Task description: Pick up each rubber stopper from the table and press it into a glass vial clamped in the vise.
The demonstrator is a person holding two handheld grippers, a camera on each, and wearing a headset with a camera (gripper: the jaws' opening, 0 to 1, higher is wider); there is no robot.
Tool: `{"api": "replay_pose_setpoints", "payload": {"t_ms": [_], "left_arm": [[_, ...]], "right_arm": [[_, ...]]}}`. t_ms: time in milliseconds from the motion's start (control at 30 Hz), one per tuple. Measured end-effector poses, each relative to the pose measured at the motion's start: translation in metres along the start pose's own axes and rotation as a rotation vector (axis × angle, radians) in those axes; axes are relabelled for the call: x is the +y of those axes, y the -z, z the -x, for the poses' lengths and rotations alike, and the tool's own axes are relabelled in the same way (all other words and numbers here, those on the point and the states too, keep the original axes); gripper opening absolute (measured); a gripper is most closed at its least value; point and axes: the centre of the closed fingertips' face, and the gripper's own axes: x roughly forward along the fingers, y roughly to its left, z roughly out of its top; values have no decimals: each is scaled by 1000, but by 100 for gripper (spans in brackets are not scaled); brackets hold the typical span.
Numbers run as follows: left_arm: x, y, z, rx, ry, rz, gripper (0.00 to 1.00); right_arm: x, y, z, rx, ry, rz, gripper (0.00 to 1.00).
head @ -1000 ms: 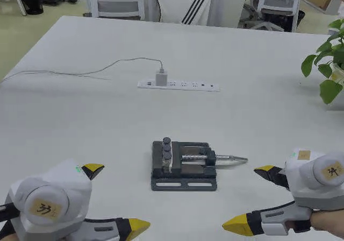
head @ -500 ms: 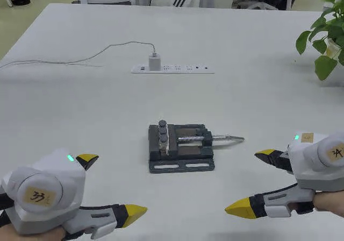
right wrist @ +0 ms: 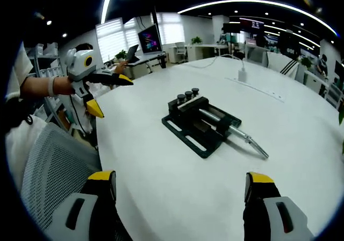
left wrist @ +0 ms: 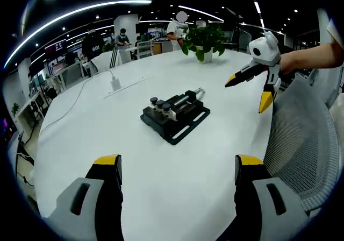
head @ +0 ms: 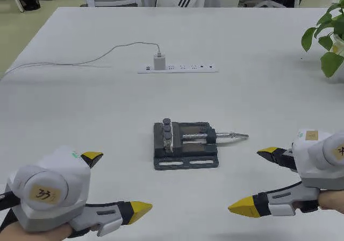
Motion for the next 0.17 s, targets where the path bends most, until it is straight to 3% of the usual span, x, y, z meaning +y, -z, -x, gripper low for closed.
{"api": "replay_pose_setpoints", "payload": {"t_ms": [167], "left_arm": [[-5, -2, 7, -5, -10, 0, 85]], "right_arm": [[8, 1, 1, -10, -13, -10, 98]]}}
